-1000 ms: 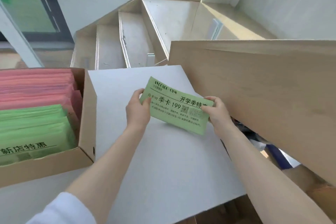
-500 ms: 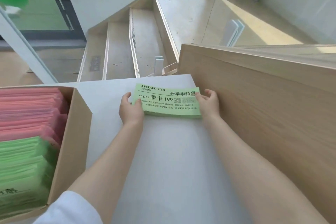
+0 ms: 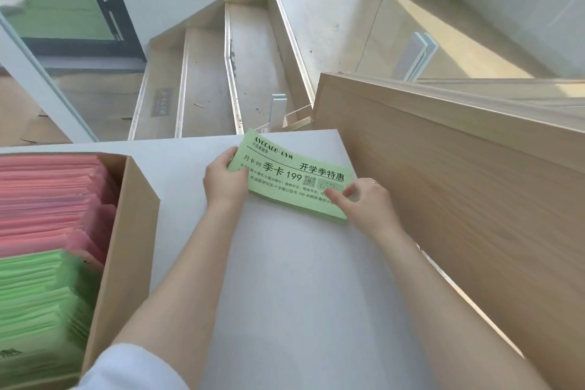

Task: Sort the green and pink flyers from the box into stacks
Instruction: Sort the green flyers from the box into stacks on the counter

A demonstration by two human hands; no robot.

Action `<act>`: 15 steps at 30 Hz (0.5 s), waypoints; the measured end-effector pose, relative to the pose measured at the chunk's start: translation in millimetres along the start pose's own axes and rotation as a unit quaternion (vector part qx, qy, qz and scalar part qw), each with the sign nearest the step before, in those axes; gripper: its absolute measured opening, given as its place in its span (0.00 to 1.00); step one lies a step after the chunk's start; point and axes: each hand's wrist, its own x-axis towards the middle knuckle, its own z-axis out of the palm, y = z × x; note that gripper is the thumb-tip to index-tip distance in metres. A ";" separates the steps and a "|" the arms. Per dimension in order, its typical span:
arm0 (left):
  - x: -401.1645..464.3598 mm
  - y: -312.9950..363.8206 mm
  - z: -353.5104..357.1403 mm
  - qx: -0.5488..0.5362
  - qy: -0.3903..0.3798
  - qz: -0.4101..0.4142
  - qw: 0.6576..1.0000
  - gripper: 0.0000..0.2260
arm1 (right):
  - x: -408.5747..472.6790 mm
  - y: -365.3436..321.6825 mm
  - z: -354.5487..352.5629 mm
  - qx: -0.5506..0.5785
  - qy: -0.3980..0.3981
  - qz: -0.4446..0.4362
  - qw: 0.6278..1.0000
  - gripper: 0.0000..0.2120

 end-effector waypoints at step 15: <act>-24.1 13.5 46.0 -0.040 -0.099 0.012 0.994 0.32 | -14.6 7.2 12.9 0.182 -0.011 0.020 0.983 0.21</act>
